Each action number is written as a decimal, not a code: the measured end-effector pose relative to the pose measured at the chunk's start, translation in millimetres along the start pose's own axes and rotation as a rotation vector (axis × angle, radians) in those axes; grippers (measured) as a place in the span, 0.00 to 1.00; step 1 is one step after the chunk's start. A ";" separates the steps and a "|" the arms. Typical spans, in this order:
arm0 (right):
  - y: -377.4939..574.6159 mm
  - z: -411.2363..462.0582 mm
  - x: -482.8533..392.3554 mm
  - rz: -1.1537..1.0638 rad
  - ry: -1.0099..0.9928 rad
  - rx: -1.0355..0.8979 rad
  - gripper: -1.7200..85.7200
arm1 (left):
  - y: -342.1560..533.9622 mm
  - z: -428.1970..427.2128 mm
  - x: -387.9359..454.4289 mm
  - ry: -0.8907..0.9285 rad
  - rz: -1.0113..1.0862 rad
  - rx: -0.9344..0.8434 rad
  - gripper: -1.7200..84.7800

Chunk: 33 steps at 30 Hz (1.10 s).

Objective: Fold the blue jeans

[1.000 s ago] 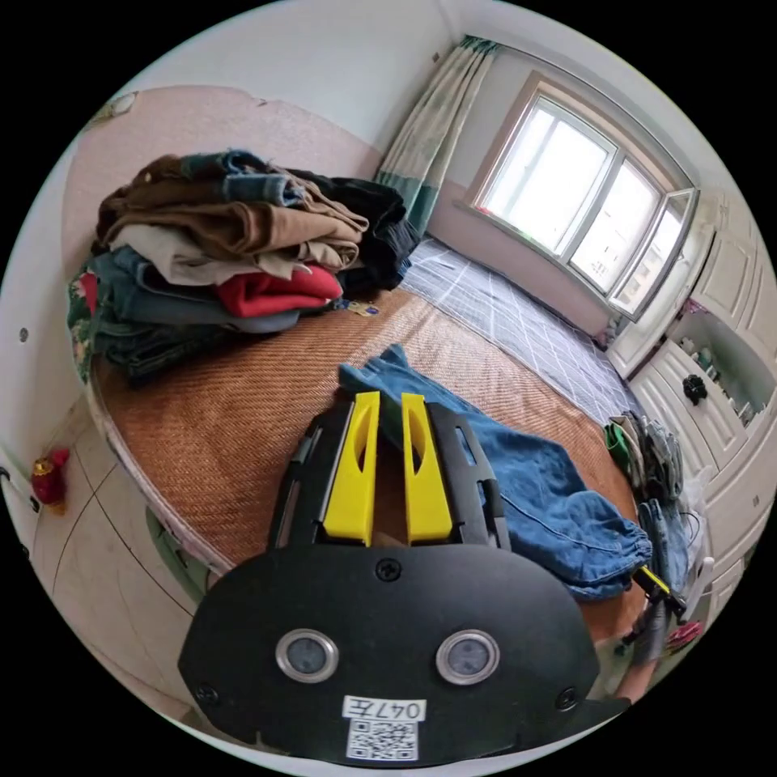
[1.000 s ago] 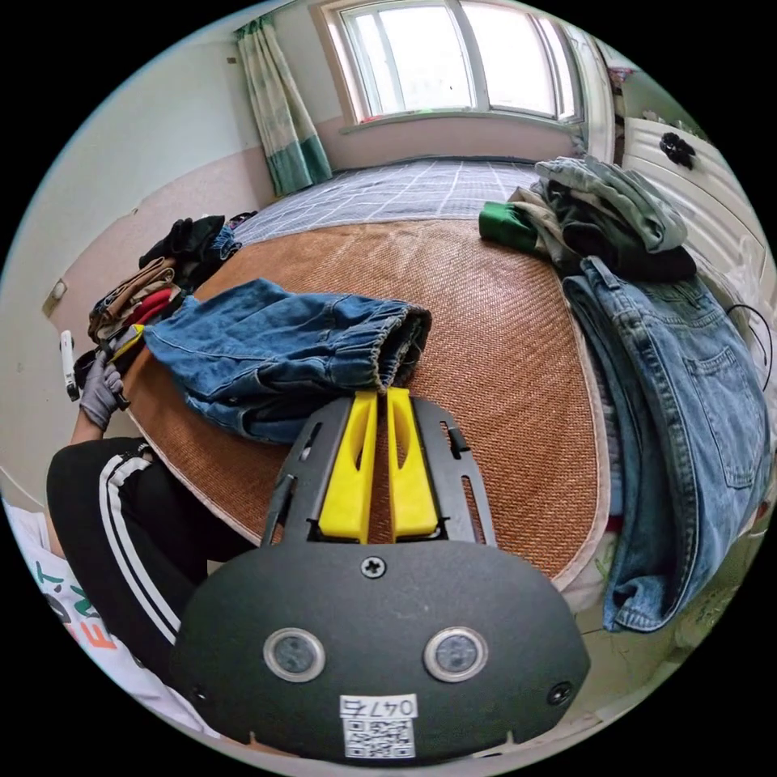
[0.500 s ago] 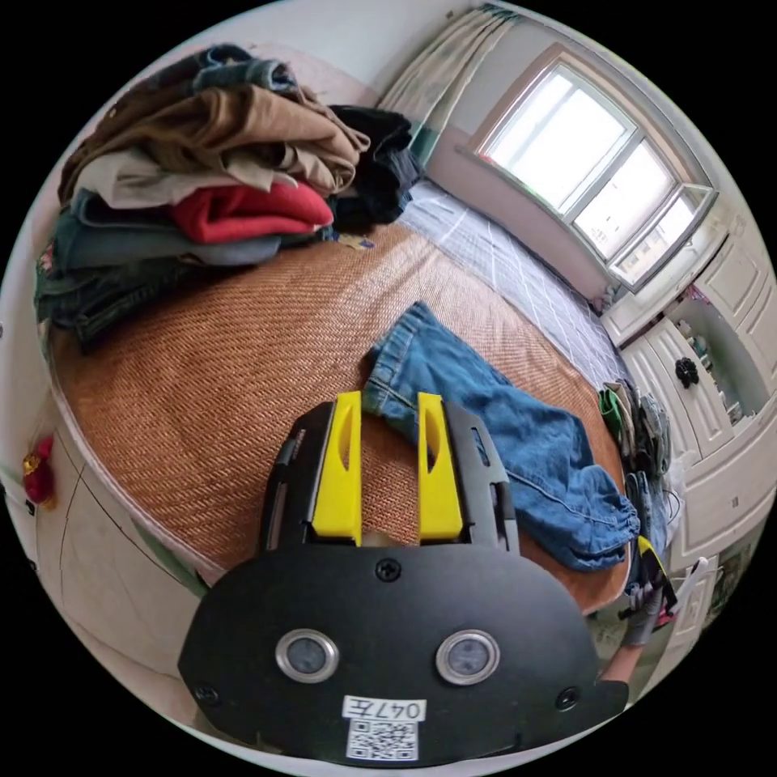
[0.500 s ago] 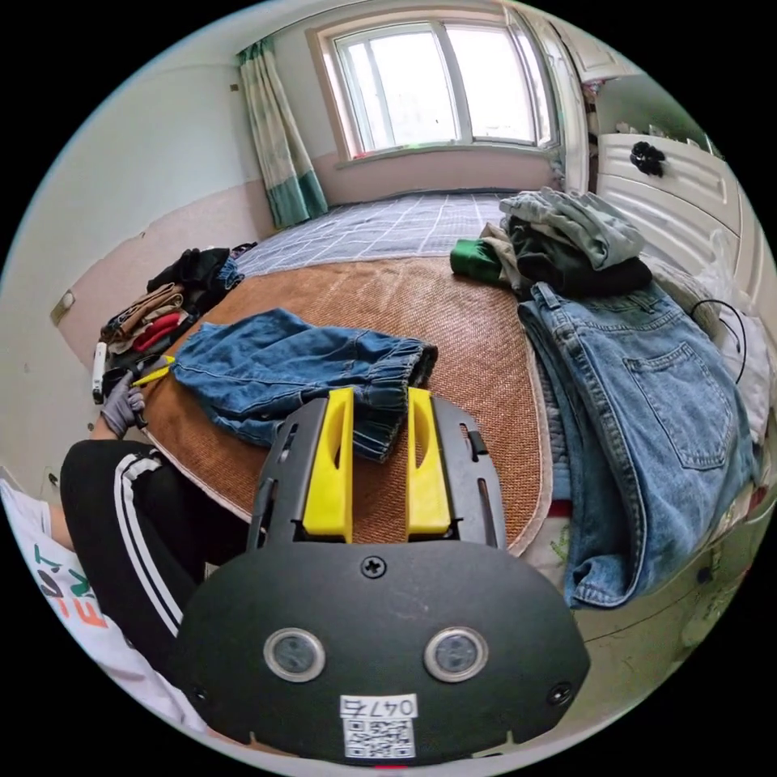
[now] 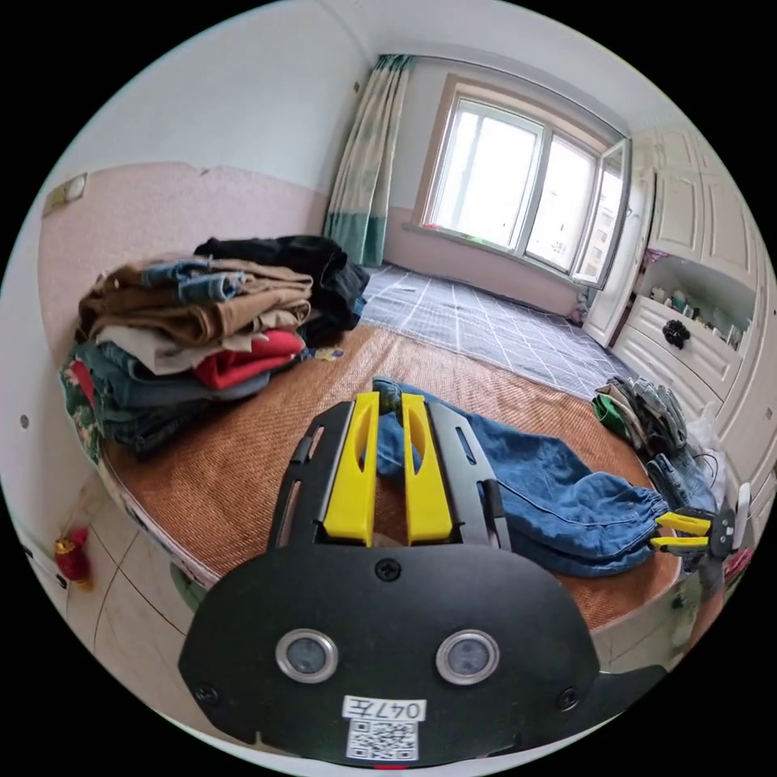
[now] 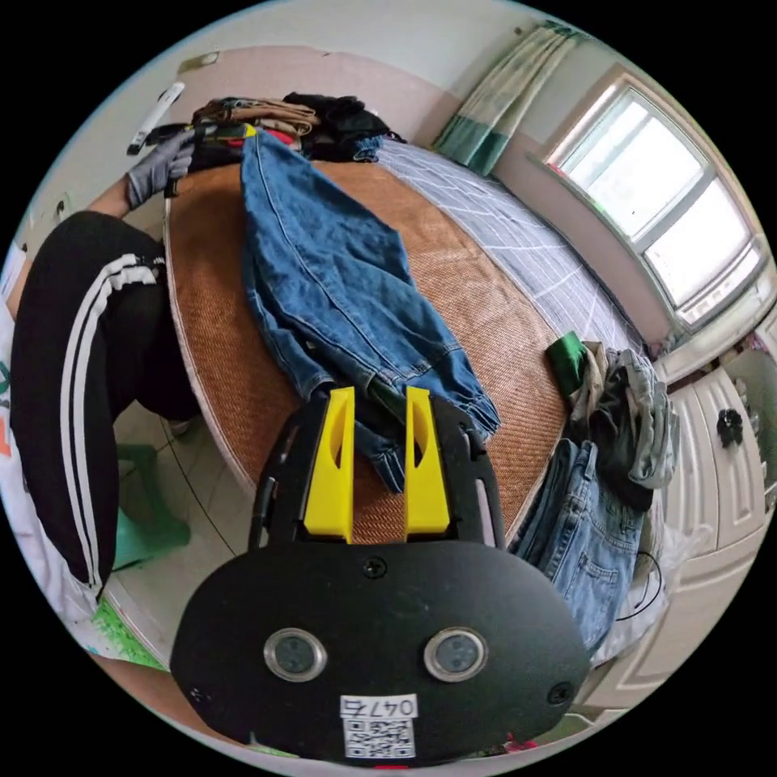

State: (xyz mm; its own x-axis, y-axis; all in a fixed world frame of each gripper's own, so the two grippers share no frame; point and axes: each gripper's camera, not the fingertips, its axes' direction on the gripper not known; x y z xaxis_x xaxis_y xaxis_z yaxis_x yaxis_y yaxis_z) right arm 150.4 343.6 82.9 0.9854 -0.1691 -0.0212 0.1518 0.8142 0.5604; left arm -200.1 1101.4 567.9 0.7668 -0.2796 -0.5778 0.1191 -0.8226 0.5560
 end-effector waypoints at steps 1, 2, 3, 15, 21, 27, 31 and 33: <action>-6.3 4.2 0.7 -0.032 0.002 -0.032 0.04 | 0.4 -10.6 8.5 -0.015 0.013 0.020 0.07; -11.9 1.0 2.9 -0.063 -0.038 -0.044 0.03 | 4.4 -25.8 15.1 -0.031 0.022 0.041 0.07; -14.6 -2.4 4.5 -0.075 -0.068 -0.048 0.02 | 8.8 -35.3 17.7 -0.039 0.025 0.057 0.07; -29.1 -59.2 140.5 0.202 -0.343 0.224 0.02 | -74.9 49.0 115.4 0.005 0.202 0.100 0.06; 0.6 -2.4 227.1 0.788 -0.312 0.302 0.13 | -109.8 273.2 122.6 0.121 -0.008 -0.189 0.22; 32.7 -24.3 117.3 0.460 -0.527 0.408 0.09 | 73.0 289.8 128.3 0.037 0.244 -0.319 0.15; 27.6 -20.3 33.3 0.225 -0.562 0.297 0.10 | 182.4 339.2 151.8 0.072 0.284 -0.393 0.13; 21.2 -18.6 6.2 0.138 -0.470 0.249 0.11 | 212.1 366.2 175.1 0.099 0.315 -0.422 0.13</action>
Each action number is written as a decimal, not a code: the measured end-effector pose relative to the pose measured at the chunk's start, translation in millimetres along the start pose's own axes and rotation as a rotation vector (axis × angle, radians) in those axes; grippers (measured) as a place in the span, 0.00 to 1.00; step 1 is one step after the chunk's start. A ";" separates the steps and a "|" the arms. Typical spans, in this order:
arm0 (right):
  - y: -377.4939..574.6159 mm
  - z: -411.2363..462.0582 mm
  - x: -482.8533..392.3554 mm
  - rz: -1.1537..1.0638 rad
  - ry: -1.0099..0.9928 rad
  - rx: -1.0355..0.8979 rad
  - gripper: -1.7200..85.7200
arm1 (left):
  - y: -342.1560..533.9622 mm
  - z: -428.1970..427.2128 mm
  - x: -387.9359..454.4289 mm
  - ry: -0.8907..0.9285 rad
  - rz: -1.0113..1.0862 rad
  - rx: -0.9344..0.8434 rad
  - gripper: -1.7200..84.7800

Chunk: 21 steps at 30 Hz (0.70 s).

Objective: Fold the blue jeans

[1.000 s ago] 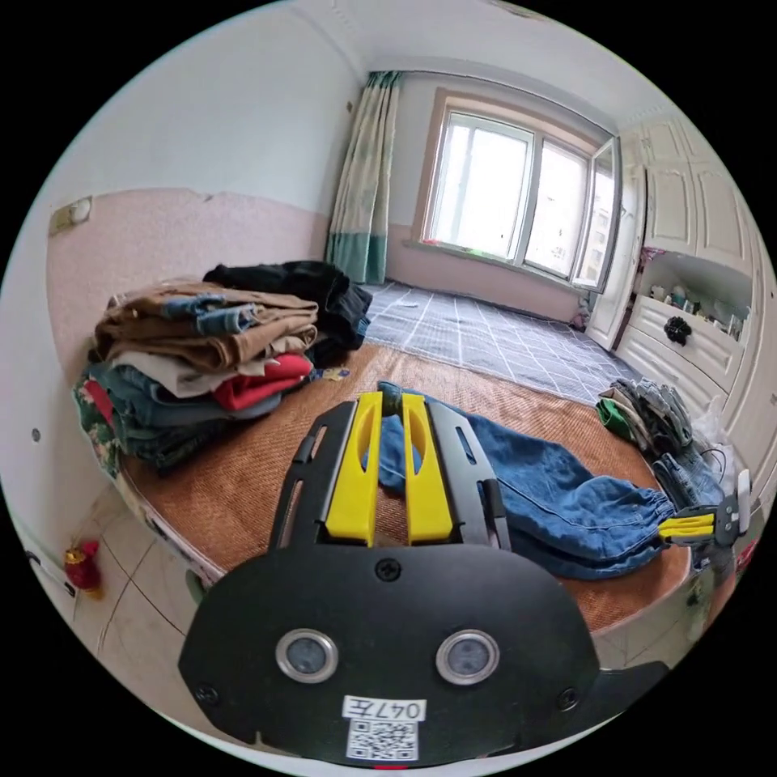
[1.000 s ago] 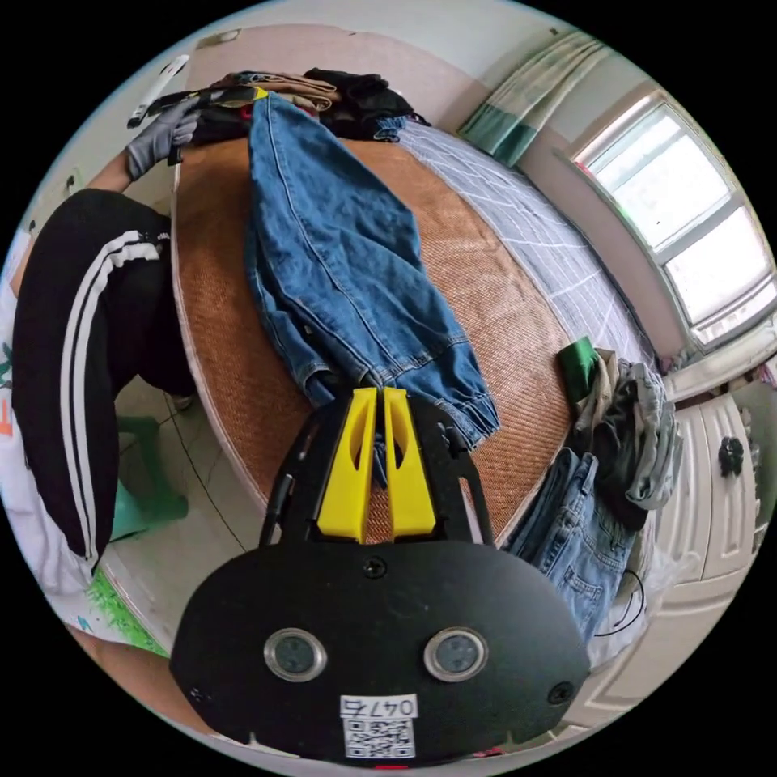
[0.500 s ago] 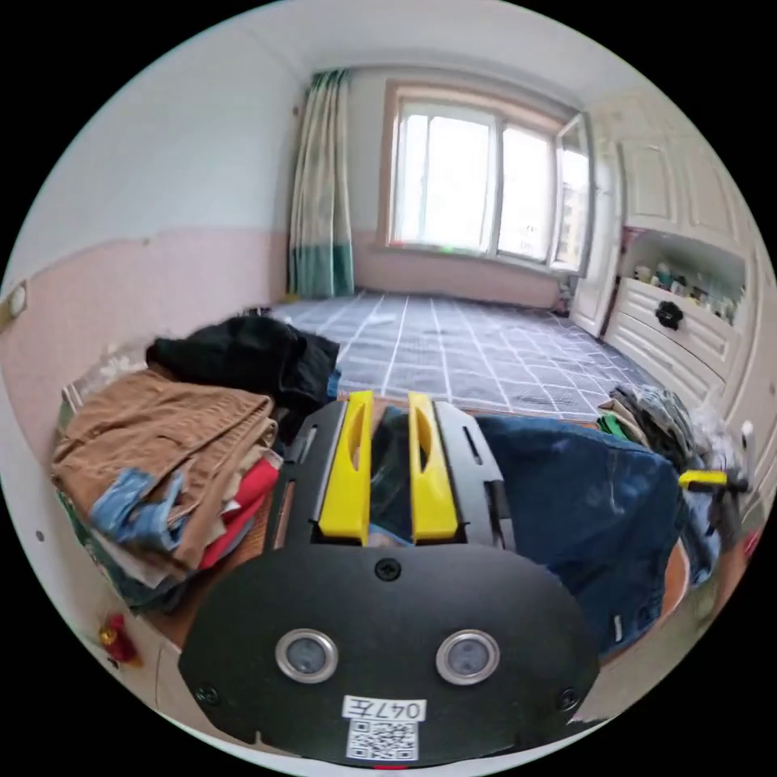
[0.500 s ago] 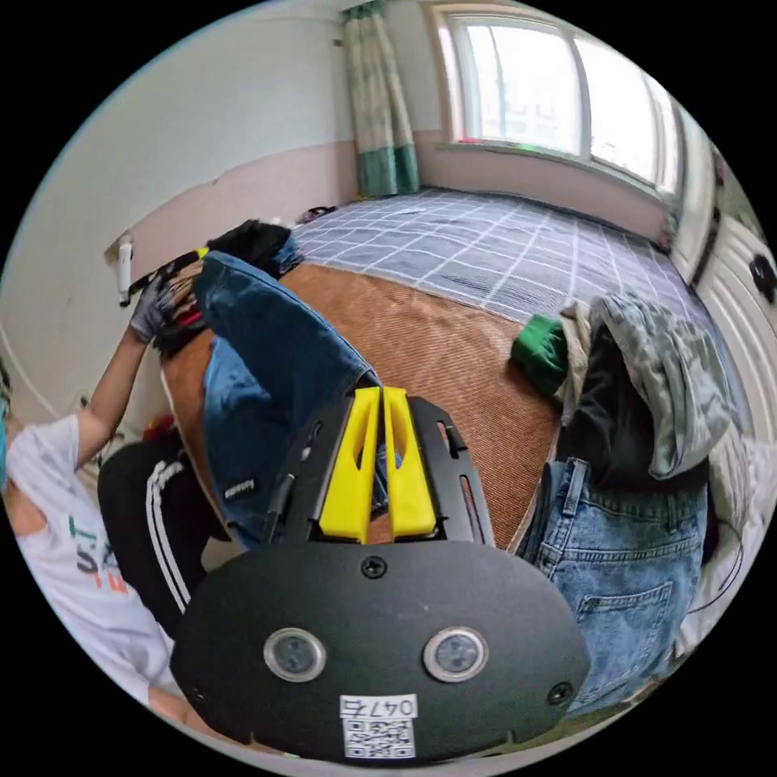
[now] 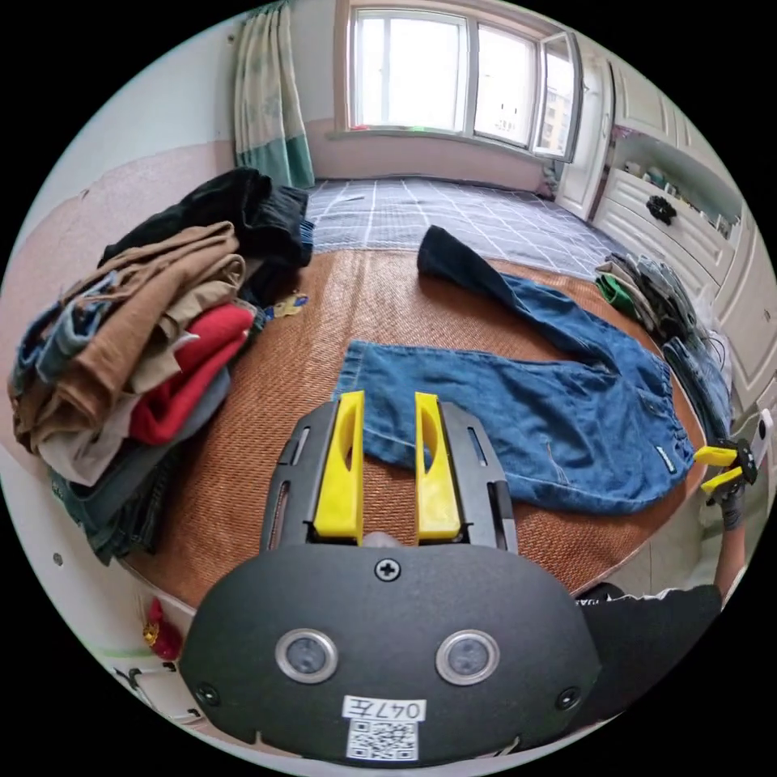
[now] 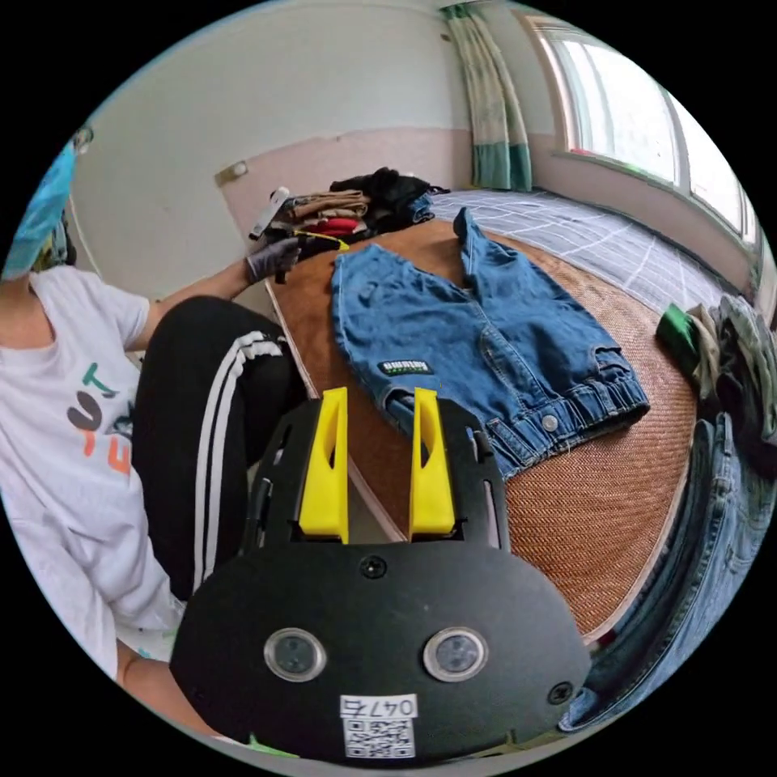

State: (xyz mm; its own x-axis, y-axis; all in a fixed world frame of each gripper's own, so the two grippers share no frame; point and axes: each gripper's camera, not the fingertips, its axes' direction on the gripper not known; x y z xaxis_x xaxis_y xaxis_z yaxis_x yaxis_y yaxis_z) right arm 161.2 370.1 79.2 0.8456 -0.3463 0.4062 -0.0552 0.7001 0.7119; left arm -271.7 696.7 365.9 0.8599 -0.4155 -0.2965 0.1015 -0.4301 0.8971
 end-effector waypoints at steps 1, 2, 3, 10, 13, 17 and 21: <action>-2.1 11.1 -10.7 -0.047 0.063 -0.045 0.11 | 1.9 31.4 16.1 -0.014 0.022 -0.050 0.13; -4.9 23.1 -17.4 -0.084 0.123 -0.098 0.10 | 3.6 66.9 28.4 -0.058 0.023 -0.131 0.13; -6.4 29.7 -19.1 -0.097 0.156 -0.134 0.09 | 5.6 83.0 33.9 -0.081 0.025 -0.166 0.13; 7.5 23.7 -2.0 -0.073 0.132 -0.256 0.03 | 74.9 127.1 65.2 -0.026 0.032 -0.260 0.13; 28.4 12.3 8.4 -0.039 0.122 -0.309 0.03 | 130.9 123.1 81.2 0.064 0.046 -0.251 0.13; 55.2 4.9 25.2 0.029 0.106 -0.419 0.03 | 188.0 114.8 92.9 0.029 0.048 -0.158 0.12; 60.9 -29.4 38.0 0.056 0.062 -0.307 0.04 | 188.8 93.4 73.1 0.131 -0.040 0.030 0.12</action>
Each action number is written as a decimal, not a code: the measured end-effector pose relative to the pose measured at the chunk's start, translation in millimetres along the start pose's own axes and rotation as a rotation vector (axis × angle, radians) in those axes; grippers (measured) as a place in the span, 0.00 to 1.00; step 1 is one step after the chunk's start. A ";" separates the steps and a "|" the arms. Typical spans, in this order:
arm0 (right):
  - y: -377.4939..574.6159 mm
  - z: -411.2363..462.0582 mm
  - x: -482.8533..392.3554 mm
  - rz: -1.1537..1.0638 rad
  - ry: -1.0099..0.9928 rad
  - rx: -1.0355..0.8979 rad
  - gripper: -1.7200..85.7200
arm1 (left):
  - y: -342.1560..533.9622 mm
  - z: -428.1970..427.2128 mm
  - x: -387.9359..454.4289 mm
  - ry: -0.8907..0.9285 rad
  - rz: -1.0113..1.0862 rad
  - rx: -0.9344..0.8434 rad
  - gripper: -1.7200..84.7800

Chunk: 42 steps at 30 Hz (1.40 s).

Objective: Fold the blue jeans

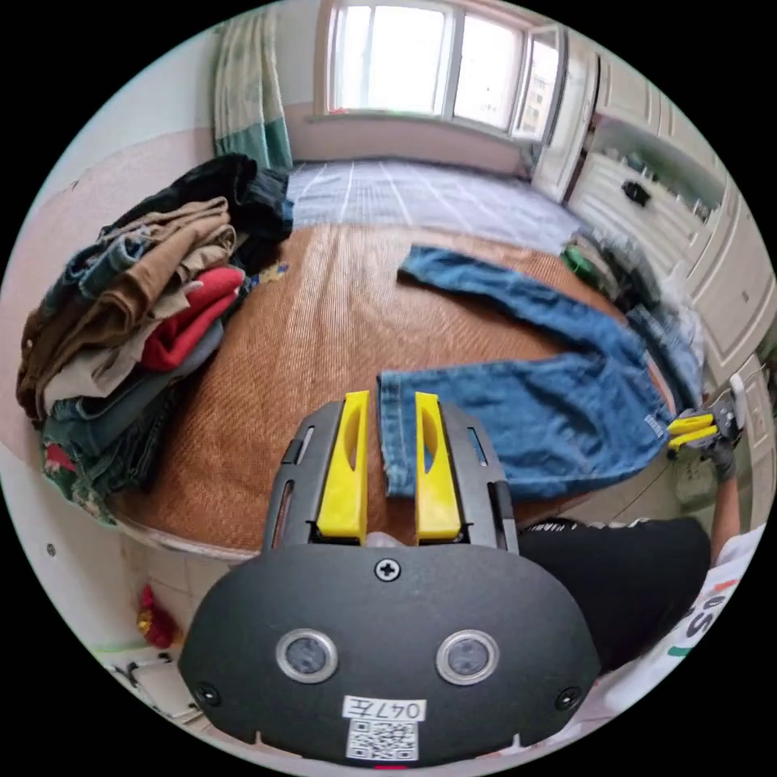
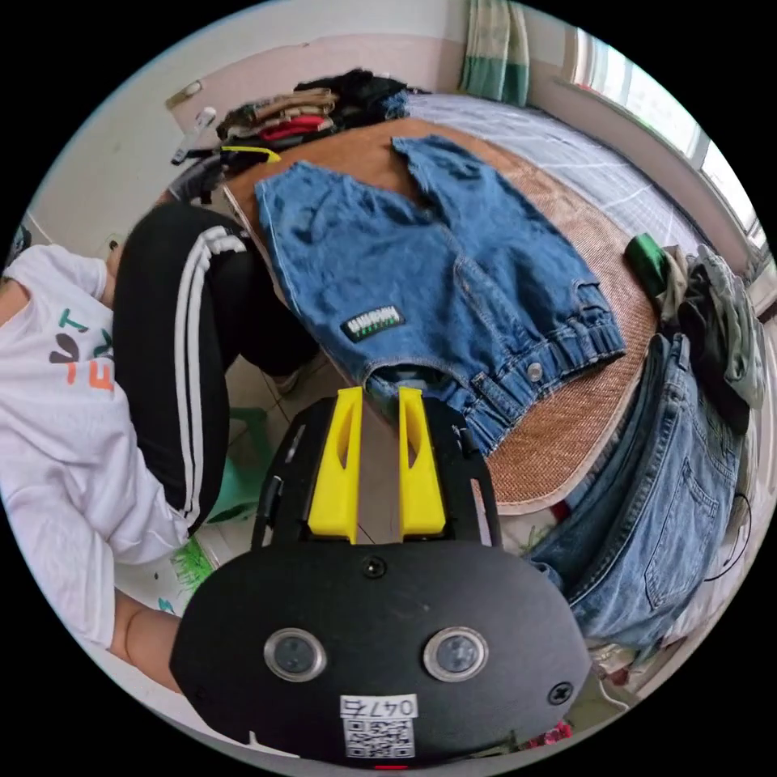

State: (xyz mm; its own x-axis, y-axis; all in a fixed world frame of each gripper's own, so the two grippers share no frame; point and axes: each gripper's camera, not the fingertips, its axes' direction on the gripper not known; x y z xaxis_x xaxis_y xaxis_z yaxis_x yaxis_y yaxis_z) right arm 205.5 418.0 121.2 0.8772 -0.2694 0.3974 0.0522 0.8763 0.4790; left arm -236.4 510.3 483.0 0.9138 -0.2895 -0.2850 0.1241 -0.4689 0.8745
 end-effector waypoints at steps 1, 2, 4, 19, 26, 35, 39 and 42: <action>3.1 -16.5 7.9 0.020 -0.015 0.099 0.04 | -7.9 2.4 -6.0 0.046 -0.028 0.047 0.12; 5.2 -30.3 17.4 0.049 -0.024 0.196 0.04 | -20.1 14.7 -8.6 0.075 -0.039 0.065 0.12; 5.3 -40.9 33.2 0.118 -0.006 0.289 0.03 | -45.0 52.5 -9.0 0.088 -0.057 0.039 0.11; 29.5 -0.2 81.5 0.395 0.063 0.181 0.02 | -160.1 357.6 40.2 -0.042 0.032 -0.129 0.11; 41.0 1.4 106.0 0.479 0.089 0.218 0.01 | -96.5 338.1 34.3 0.093 0.120 -0.006 0.01; 13.9 19.9 112.6 0.422 0.028 0.292 0.03 | 1.8 321.1 -70.2 0.138 0.009 0.000 0.03; -10.0 35.9 107.5 0.373 0.006 0.289 0.03 | -1.7 357.6 -52.0 0.183 0.006 -0.002 0.10; -30.7 44.5 96.6 0.308 0.003 0.274 0.03 | -12.7 396.4 -45.5 0.186 -0.035 -0.032 0.11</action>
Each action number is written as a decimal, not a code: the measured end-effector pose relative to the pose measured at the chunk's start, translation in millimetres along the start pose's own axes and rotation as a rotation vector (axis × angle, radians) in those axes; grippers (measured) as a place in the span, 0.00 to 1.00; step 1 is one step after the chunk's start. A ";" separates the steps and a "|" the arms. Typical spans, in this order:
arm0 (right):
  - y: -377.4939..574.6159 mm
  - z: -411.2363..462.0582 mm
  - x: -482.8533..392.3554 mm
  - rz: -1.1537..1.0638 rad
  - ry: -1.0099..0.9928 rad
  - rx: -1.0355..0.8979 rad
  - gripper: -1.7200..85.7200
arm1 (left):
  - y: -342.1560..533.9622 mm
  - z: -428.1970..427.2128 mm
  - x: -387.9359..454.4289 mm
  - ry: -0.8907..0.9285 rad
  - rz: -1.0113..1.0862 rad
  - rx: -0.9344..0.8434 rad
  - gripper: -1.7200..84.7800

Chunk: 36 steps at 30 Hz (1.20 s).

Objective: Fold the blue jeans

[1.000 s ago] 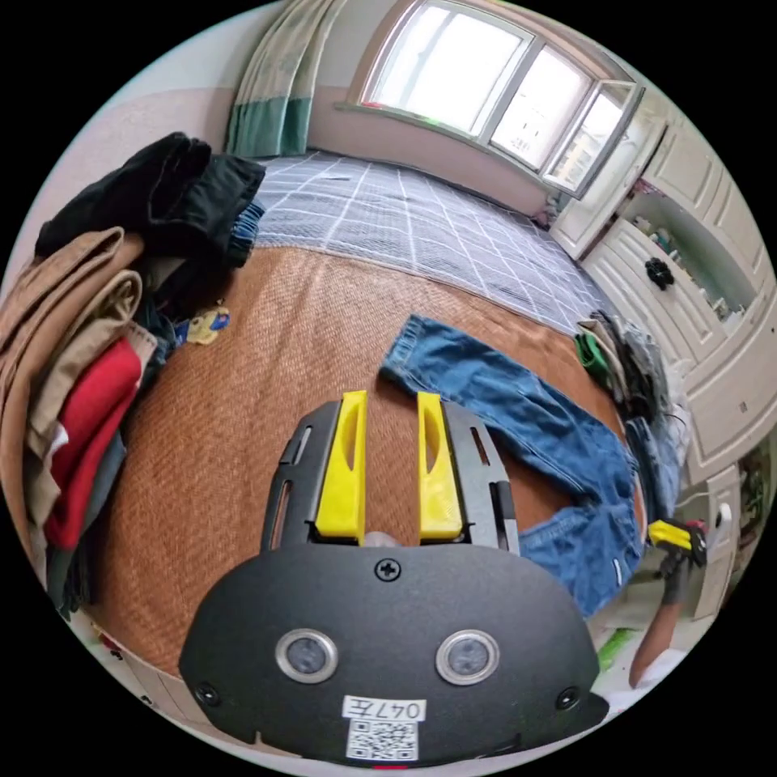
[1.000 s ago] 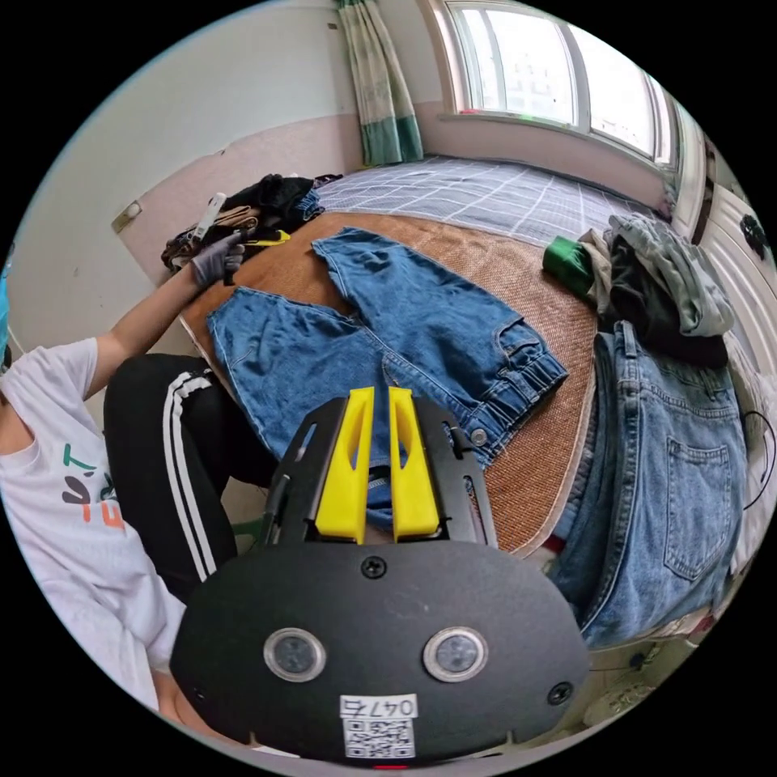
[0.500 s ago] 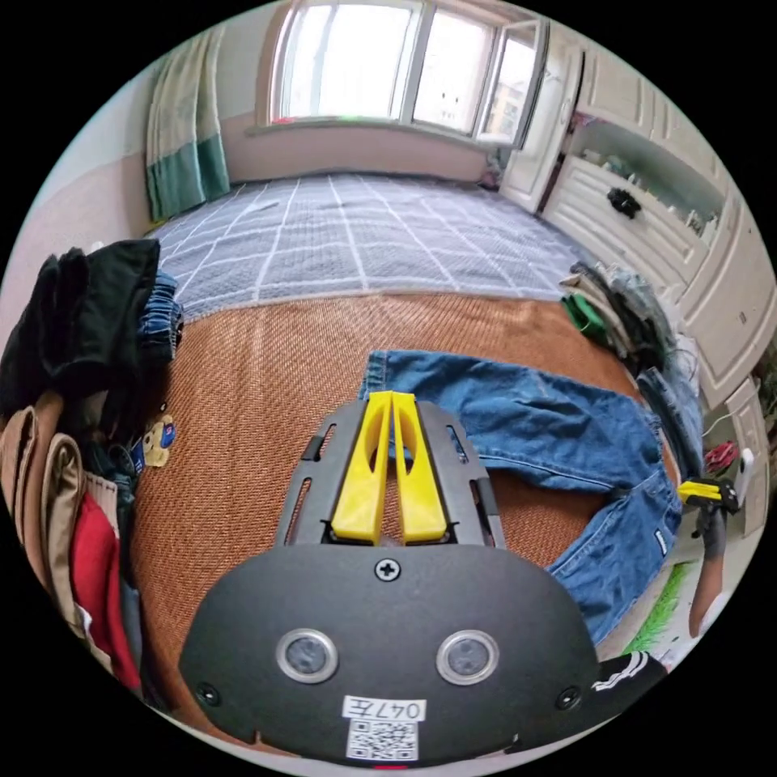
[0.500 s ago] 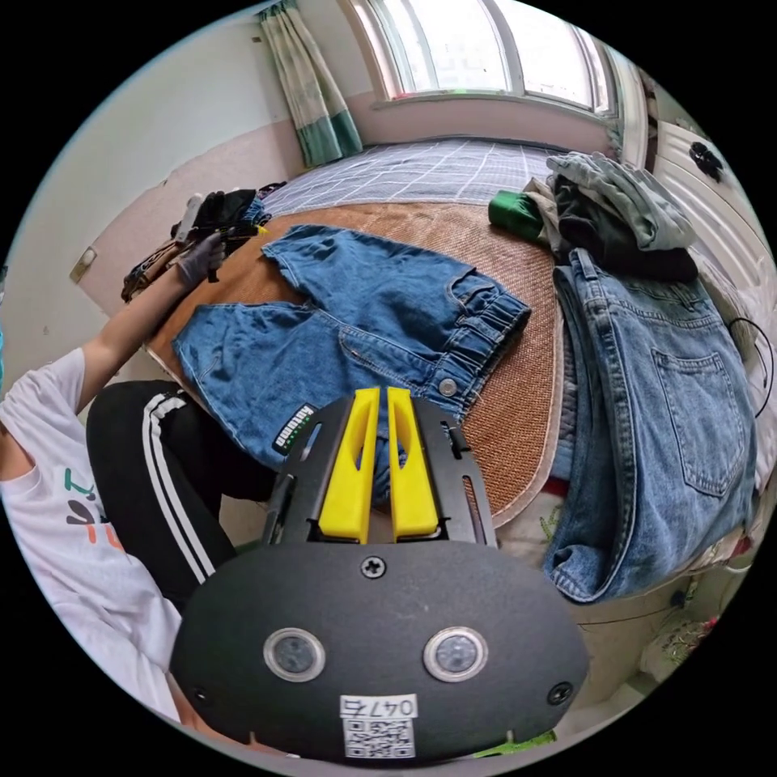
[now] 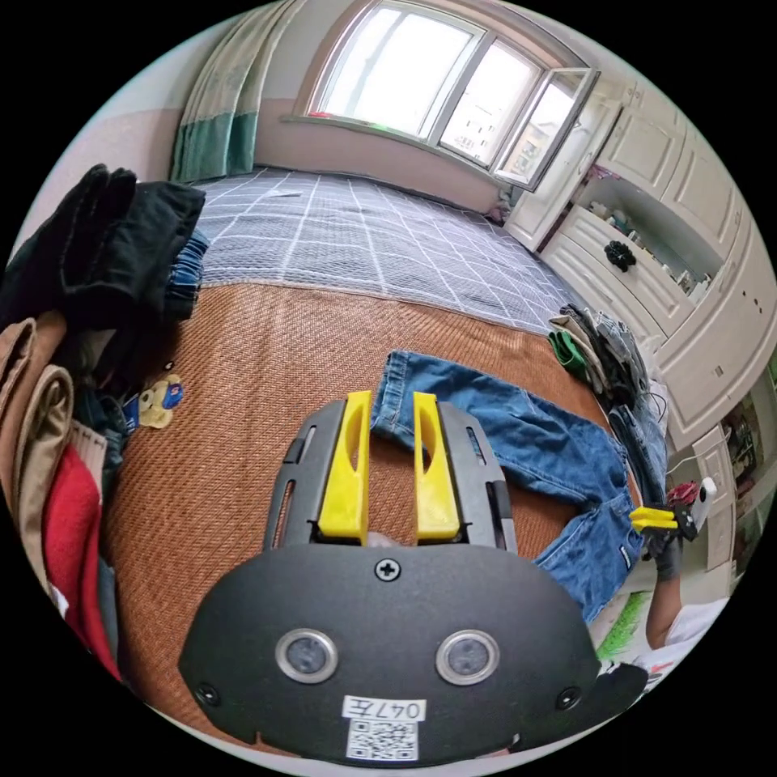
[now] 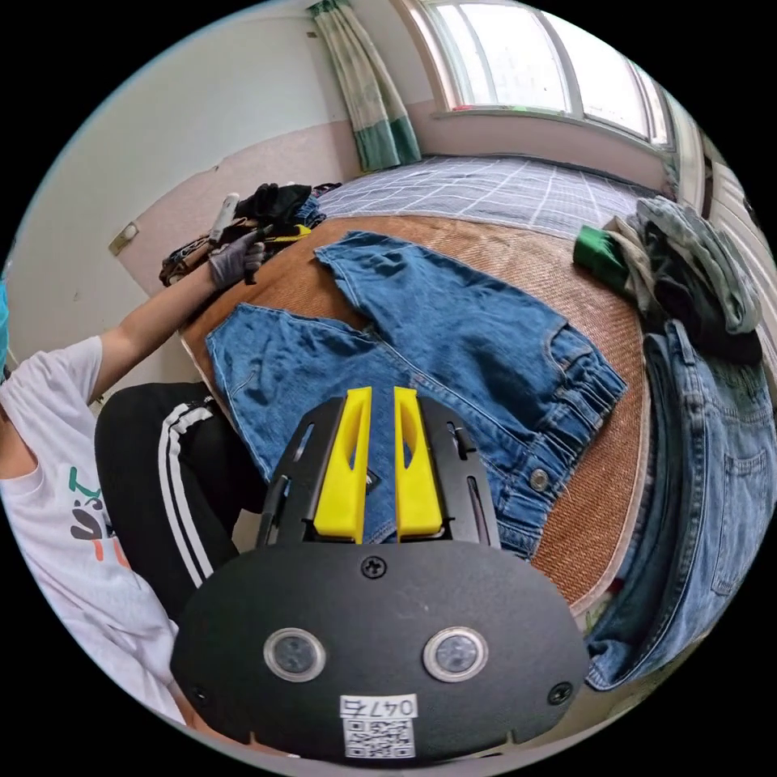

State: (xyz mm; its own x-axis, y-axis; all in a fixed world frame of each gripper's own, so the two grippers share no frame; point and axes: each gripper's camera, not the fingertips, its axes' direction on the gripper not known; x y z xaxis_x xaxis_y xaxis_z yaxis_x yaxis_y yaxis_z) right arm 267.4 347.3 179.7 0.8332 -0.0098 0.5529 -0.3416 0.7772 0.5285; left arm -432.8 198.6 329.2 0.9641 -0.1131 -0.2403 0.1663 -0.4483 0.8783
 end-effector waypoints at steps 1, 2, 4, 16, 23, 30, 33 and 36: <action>-4.1 4.3 -6.8 -0.027 0.018 -0.012 0.03 | -3.6 16.4 -0.4 0.009 -0.012 -0.025 0.11; -7.5 8.7 -12.2 -0.048 0.043 -0.028 0.03 | -6.0 34.6 0.9 0.013 -0.019 -0.066 0.11; -10.9 14.9 -17.2 -0.065 0.078 -0.044 0.03 | -5.7 64.4 3.8 -0.032 -0.029 -0.158 0.12; 8.5 -1.7 22.8 0.123 0.168 -0.052 0.02 | 54.6 20.8 25.8 0.003 0.171 -0.056 0.02; -13.3 40.9 33.4 0.141 0.146 -0.082 0.02 | 107.6 -65.5 -48.4 0.091 0.112 0.044 0.01; -43.5 74.1 17.1 0.074 0.140 -0.129 0.02 | 150.8 -67.3 -110.0 0.157 0.048 -0.046 0.01; -61.1 72.2 -15.9 -0.071 0.057 -0.013 0.03 | 152.9 -71.1 -110.7 0.170 0.043 -0.039 0.02; -87.9 91.1 -48.4 -0.217 -0.004 -0.010 0.04 | 141.8 -74.0 -98.1 0.149 0.052 -0.037 0.01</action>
State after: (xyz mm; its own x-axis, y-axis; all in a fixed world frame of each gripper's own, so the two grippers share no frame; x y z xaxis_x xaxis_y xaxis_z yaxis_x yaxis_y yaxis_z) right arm 217.5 222.1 165.2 0.8848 -0.1798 0.4298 -0.1505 0.7629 0.6288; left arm -488.5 211.8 507.9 0.9912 -0.0013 -0.1322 0.1199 -0.4118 0.9034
